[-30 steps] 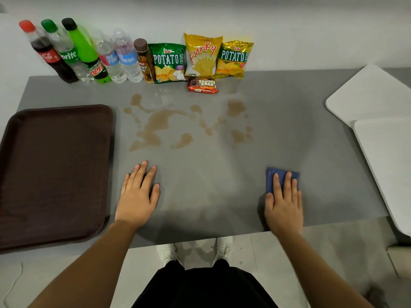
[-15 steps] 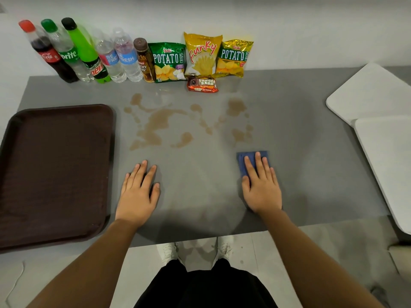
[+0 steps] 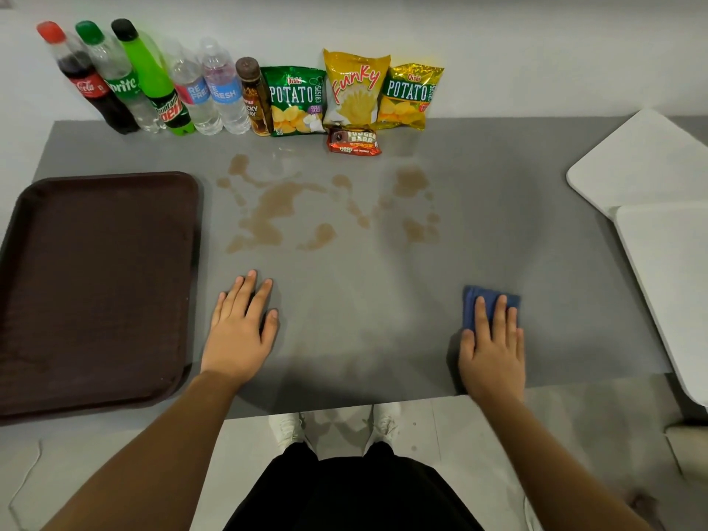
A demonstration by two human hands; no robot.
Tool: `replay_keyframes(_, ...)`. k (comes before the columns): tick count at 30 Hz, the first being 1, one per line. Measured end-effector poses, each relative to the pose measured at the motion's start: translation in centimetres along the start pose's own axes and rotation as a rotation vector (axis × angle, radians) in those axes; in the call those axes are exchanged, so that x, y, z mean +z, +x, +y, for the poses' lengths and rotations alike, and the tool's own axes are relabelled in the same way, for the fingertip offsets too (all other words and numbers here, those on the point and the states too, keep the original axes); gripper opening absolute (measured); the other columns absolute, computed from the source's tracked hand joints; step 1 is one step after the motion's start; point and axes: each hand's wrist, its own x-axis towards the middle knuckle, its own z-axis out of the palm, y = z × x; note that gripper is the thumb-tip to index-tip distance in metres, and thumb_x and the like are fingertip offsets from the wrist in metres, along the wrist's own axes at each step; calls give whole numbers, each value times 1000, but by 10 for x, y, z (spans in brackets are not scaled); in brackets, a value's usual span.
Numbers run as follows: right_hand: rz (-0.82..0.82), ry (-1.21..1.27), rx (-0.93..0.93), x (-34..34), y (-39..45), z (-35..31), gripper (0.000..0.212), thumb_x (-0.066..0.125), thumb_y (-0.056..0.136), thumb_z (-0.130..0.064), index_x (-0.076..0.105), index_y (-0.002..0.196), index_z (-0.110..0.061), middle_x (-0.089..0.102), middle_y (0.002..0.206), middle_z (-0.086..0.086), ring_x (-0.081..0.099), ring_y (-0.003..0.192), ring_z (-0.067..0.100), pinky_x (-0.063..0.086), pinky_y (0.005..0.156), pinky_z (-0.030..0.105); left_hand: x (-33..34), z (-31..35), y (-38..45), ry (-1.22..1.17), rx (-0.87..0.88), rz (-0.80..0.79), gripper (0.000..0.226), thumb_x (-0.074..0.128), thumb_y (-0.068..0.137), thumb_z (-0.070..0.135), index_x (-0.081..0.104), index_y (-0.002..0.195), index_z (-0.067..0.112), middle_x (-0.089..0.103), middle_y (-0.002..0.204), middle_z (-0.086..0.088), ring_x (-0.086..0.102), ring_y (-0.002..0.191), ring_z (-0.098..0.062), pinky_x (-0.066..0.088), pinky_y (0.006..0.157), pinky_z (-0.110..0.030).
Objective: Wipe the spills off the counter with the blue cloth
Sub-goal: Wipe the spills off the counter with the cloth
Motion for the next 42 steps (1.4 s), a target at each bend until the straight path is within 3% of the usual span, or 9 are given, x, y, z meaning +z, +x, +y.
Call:
replay_keyframes(9,-77,-41,-334,43,-63,-112,65,18,106,-45,-6,164,-27,-11,172,7,-13,159,27,-1,129,44,1,-1,0,9,-6,-4,57,31,108,47,27,162,31,18,173,2,11,162,-19,0,130,-35)
replay_keyframes(15,-75,28,-513,46,-35,-176,64,27,106,-42,6,165,-28,1,173,5,-5,160,25,7,130,44,-2,0,0,1,-17,-3,58,34,107,46,27,162,31,19,173,1,12,161,-20,-4,130,-32)
replay_keyframes(21,-38,28,-492,31,29,-188,62,36,104,-39,21,163,-29,8,173,4,7,160,26,13,129,45,-8,4,0,-24,-21,-21,58,35,106,45,32,162,28,21,173,-1,14,161,-22,8,130,-42)
replay_keyframes(26,-19,-7,-383,25,47,-150,64,30,103,-42,15,164,-29,6,173,5,5,160,24,8,130,43,-9,6,0,-25,-17,-21,58,35,106,45,33,161,27,22,173,-1,15,161,-21,12,131,-43)
replay_keyframes(31,-5,-54,-370,30,7,-119,65,25,105,-44,3,165,-29,0,173,6,-1,160,26,6,129,44,-11,7,0,-19,-18,-4,57,37,106,44,36,160,25,25,172,-3,17,160,-22,12,130,-43)
replay_keyframes(34,13,-24,-399,42,-30,-123,66,33,104,-40,9,165,-26,5,173,9,3,160,27,14,129,48,-15,9,1,-27,-22,-13,57,38,106,43,38,159,24,26,171,-3,18,160,-22,12,130,-43)
replay_keyframes(38,128,10,-518,57,-72,-157,63,43,105,-35,24,163,-20,20,170,14,16,158,32,26,126,49,-25,12,2,-81,-28,-8,54,42,105,41,48,154,17,35,167,-8,26,158,-26,19,128,-45)
replay_keyframes(42,45,39,-608,63,-83,-207,63,39,105,-37,19,164,-22,16,171,13,11,159,31,26,126,47,-41,11,7,-144,-69,24,50,42,106,40,59,144,13,53,154,-9,46,143,-29,36,118,-43)
